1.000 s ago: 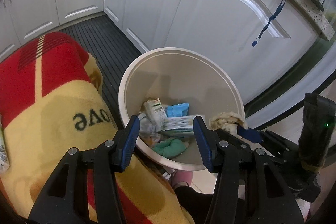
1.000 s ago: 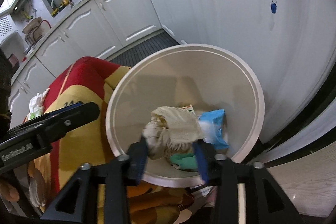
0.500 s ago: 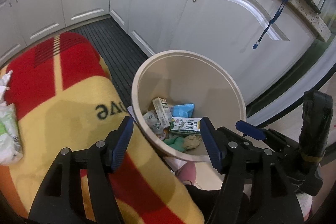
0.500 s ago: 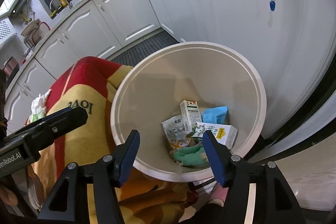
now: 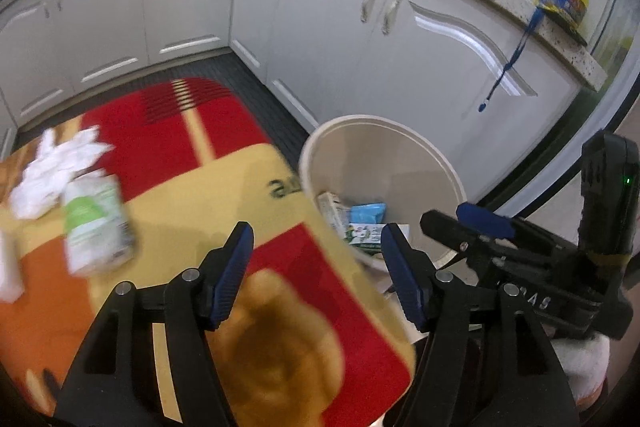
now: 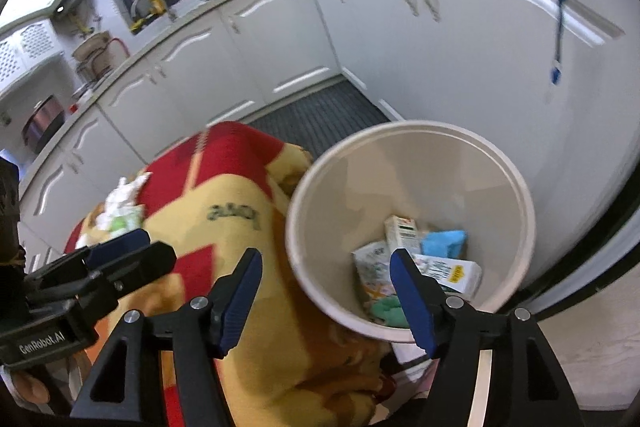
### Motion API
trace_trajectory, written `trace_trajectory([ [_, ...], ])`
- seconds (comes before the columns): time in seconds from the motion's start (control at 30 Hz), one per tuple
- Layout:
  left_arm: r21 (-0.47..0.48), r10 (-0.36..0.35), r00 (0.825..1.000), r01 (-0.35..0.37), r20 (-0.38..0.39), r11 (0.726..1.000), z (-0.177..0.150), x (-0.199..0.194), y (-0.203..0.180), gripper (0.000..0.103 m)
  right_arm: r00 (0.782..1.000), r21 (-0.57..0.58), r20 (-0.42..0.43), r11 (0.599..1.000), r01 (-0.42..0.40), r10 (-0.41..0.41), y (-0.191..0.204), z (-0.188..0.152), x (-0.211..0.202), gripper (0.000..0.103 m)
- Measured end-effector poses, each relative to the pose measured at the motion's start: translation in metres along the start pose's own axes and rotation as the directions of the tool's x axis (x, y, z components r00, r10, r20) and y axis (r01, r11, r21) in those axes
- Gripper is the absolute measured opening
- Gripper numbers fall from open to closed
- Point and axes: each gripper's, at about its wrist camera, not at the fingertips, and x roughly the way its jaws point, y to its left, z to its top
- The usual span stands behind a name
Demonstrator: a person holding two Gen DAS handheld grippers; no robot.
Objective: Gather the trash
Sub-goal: 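Move both open tools back over the table toward the foam blocks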
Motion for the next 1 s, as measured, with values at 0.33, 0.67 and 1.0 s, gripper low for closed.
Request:
trace_trajectory([
  [0.33, -0.125, 0.145, 0.989, -0.14, 0.025, 0.982, -0.034, -0.067, 0.085, 0.065, 0.992, -0.107, -0.038, 0.987, -0.12, 0.117, 0.079, -0.004, 0.015, 0.07],
  [0.67, -0.294, 0.321, 0.947, -0.302, 0.02, 0.907, -0.081, -0.132, 0.199, 0.071, 0.972, -0.218, -0.102, 0.948, -0.231, 0.213, 0.159, -0.01, 0.033, 0.07],
  [1.0, -0.514, 0.355, 0.935, -0.305, 0.0, 0.802, -0.105, -0.157, 0.289, 0.071, 0.945, -0.317, -0.172, 0.893, -0.32, 0.278, 0.238, -0.018, 0.054, 0.07],
])
